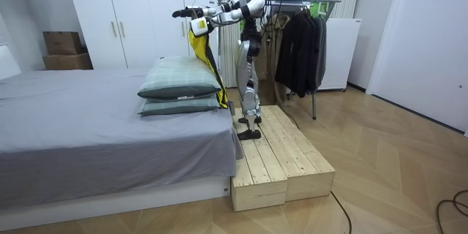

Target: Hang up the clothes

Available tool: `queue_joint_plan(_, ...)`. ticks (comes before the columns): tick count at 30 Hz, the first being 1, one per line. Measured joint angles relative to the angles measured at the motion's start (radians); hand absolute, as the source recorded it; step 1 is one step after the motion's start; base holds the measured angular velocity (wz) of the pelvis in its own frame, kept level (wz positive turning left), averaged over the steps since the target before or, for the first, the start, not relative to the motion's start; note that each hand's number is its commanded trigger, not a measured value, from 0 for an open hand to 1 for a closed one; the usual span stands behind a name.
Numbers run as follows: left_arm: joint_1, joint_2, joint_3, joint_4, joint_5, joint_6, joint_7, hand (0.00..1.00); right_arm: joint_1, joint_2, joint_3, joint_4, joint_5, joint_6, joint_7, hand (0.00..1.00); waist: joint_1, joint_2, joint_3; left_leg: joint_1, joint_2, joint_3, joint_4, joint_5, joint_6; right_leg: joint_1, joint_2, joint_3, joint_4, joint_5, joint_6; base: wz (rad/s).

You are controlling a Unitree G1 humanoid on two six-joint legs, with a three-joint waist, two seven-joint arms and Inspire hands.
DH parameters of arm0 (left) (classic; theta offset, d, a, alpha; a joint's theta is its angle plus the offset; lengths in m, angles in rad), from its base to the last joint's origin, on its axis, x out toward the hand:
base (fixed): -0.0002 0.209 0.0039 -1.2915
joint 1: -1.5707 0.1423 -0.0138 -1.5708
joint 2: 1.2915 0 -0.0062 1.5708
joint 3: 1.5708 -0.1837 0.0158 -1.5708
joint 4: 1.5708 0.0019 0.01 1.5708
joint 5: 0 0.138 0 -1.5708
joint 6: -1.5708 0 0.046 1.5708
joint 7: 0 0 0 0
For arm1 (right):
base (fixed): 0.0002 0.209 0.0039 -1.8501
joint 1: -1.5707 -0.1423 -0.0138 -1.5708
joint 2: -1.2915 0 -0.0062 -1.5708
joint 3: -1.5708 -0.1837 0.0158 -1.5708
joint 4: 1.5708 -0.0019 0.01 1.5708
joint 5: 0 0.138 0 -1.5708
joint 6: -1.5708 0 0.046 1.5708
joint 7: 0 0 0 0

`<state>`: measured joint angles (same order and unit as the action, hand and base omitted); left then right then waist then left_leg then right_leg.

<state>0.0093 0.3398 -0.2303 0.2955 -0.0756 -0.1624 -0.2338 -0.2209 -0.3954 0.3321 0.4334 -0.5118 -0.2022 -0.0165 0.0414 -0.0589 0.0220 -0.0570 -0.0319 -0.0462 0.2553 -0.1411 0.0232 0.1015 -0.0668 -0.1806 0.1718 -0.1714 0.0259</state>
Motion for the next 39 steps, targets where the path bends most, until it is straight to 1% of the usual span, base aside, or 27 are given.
queue_joint_plan(1,0.0,0.007,0.0,0.001,0.003,0.007,-0.012,1.0,0.0,0.0,0.0,0.014,0.009,0.018,0.054,0.0,0.002,0.001,-0.0003,0.0,0.0,0.0,0.0,0.0,0.0,-0.001,0.0,0.0,0.0,0.0,0.0,0.0)
queue_joint_plan(2,0.0,0.012,0.0,0.001,0.003,0.011,-0.018,1.0,0.0,0.0,0.0,0.02,0.014,0.026,0.081,0.0,0.003,0.001,-0.0003,0.0,0.0,0.0,0.0,0.0,0.0,-0.001,0.0,0.0,0.001,0.0,0.0,0.0)
queue_joint_plan(5,0.0,0.024,0.0,0.002,0.032,0.022,-0.037,1.0,0.002,-0.003,0.0,0.079,0.08,0.054,0.213,0.0,0.012,0.002,-0.0005,0.001,0.0,0.0,0.002,0.0,0.0,0.001,0.0,-0.001,0.0,0.0,0.0,0.0)
queue_joint_plan(6,0.0,0.026,0.0,0.002,0.04,0.025,-0.041,1.0,0.005,-0.003,0.0,0.087,0.088,0.06,0.23,0.0,0.015,0.003,-0.0005,0.0,0.0,0.0,0.003,0.0,0.0,0.001,0.0,-0.001,0.001,0.0,0.0,0.0)
queue_joint_plan(8,0.0,0.036,-0.007,0.001,0.05,0.04,-0.06,1.0,0.006,-0.002,0.001,0.109,0.123,0.084,0.306,0.0,0.018,0.005,-0.0001,-0.001,0.0,0.001,0.004,0.0,0.0,0.001,0.0,-0.001,0.001,0.0,0.0,0.0)
queue_joint_plan(9,0.0,0.04,-0.009,0.001,0.05,0.044,-0.064,1.0,0.005,-0.002,0.001,0.113,0.128,0.089,0.324,0.0,0.018,0.005,-0.0006,-0.001,0.0,0.001,0.004,0.0,0.0,0.001,0.0,-0.001,0.001,0.0,0.0,0.0)
queue_joint_plan(13,0.0,0.044,-0.008,0.0,0.097,0.053,-0.093,1.0,0.004,0.001,0.0,0.145,0.158,0.123,0.447,0.0,0.021,0.011,-0.0025,-0.001,0.002,0.001,0.005,0.0,0.0,-0.007,0.0,-0.002,0.015,0.0,0.0,0.0)
queue_joint_plan(14,0.0,0.043,-0.008,-0.001,0.119,0.054,-0.102,1.0,0.004,0.003,-0.001,0.151,0.157,0.139,0.48,0.0,0.021,0.012,-0.0027,-0.002,0.002,0.001,0.006,0.0,0.0,-0.007,0.0,-0.002,0.015,0.0,0.0,0.0)
queue_joint_plan(17,-0.001,0.041,-0.007,-0.001,0.156,0.054,-0.122,1.0,0.004,0.002,-0.001,0.171,0.157,0.153,0.545,0.0,0.02,0.012,-0.0027,-0.004,0.002,0.0,0.017,-0.004,0.001,-0.004,0.0,-0.005,0.015,0.0,0.0,0.0)
queue_joint_plan(19,-0.001,0.038,-0.007,-0.001,0.169,0.056,-0.141,1.0,0.005,0.002,-0.002,0.183,0.157,0.172,0.592,0.0,0.021,0.011,-0.0029,-0.005,0.002,-0.001,0.021,-0.006,0.002,-0.004,0.0,-0.007,0.016,0.0,0.0,0.0)
queue_joint_plan(20,-0.001,0.038,-0.007,-0.001,0.172,0.059,-0.148,1.0,0.005,0.002,-0.005,0.183,0.153,0.176,0.612,0.0,0.018,0.011,-0.0031,-0.008,0.002,-0.001,0.025,-0.006,0.002,-0.004,0.0,-0.007,0.016,0.0,0.0,0.0)
queue_joint_plan(24,-0.003,0.033,-0.007,-0.001,0.188,0.063,-0.157,1.0,0.005,0.0,-0.015,0.185,0.148,0.186,0.654,0.0,0.016,0.011,-0.0031,-0.026,0.002,-0.012,0.052,-0.014,0.001,-0.005,0.003,-0.012,0.014,-0.002,0.001,0.03)
queue_joint_plan(26,-0.004,0.031,-0.007,-0.002,0.189,0.064,-0.159,1.0,0.005,0.002,-0.022,0.187,0.139,0.186,0.663,0.0,0.018,0.01,-0.0031,-0.032,-0.001,-0.009,0.054,-0.016,0.003,-0.008,0.001,-0.009,0.014,-0.014,0.005,0.0)
queue_joint_plan(28,-0.004,0.031,-0.007,-0.002,0.192,0.069,-0.164,1.0,0.005,0.006,-0.022,0.187,0.111,0.186,0.67,0.21,0.018,0.01,-0.0033,-0.034,0.0,-0.009,0.056,-0.015,0.002,-0.016,0.002,-0.009,0.016,-0.018,0.007,0.0)
queue_joint_plan(29,-0.004,0.03,-0.008,-0.002,0.196,0.069,-0.164,1.0,0.005,0.006,-0.022,0.187,0.104,0.187,0.673,0.47,0.018,0.009,-0.0038,-0.034,0.001,-0.009,0.056,-0.015,0.002,-0.016,0.002,-0.009,0.016,-0.019,0.007,0.0)
queue_joint_plan(30,-0.004,0.03,-0.008,-0.002,0.197,0.069,-0.164,1.0,0.005,0.006,-0.022,0.187,0.102,0.187,0.673,0.52,0.018,0.009,-0.0039,-0.034,0.001,-0.009,0.056,-0.015,0.002,-0.016,0.002,-0.009,0.016,-0.02,0.006,0.0)
queue_joint_plan(31,-0.004,0.029,-0.008,-0.002,0.197,0.069,-0.164,1.0,0.005,0.007,-0.022,0.187,0.09,0.186,0.671,0.69,0.018,0.009,-0.0043,-0.034,0.001,-0.009,0.056,-0.015,0.002,-0.015,0.003,-0.009,0.016,-0.02,0.006,0.0)
queue_joint_plan(32,-0.004,0.029,-0.008,-0.002,0.197,0.069,-0.164,1.0,0.005,0.008,-0.022,0.187,0.073,0.184,0.669,1.0,0.018,0.008,-0.0045,-0.034,0.0,-0.009,0.054,-0.015,0.002,-0.016,0.003,-0.01,0.016,-0.02,0.006,0.0)
queue_joint_plan(35,-0.004,0.029,-0.008,-0.002,0.196,0.069,-0.164,1.0,0.005,0.014,-0.025,0.187,0.044,0.183,0.648,1.0,0.018,0.005,-0.0061,-0.034,0.0,-0.009,0.053,-0.015,0.001,-0.013,0.002,-0.01,0.016,-0.02,0.006,0.0)
queue_joint_plan(39,-0.005,0.025,-0.008,-0.002,0.194,0.069,-0.163,1.0,0.005,0.017,-0.025,0.187,0.041,0.181,0.62,1.0,0.018,-0.001,-0.0053,-0.032,0.0,-0.009,0.05,-0.015,0.001,-0.012,0.001,-0.01,0.016,-0.02,0.005,0.0)
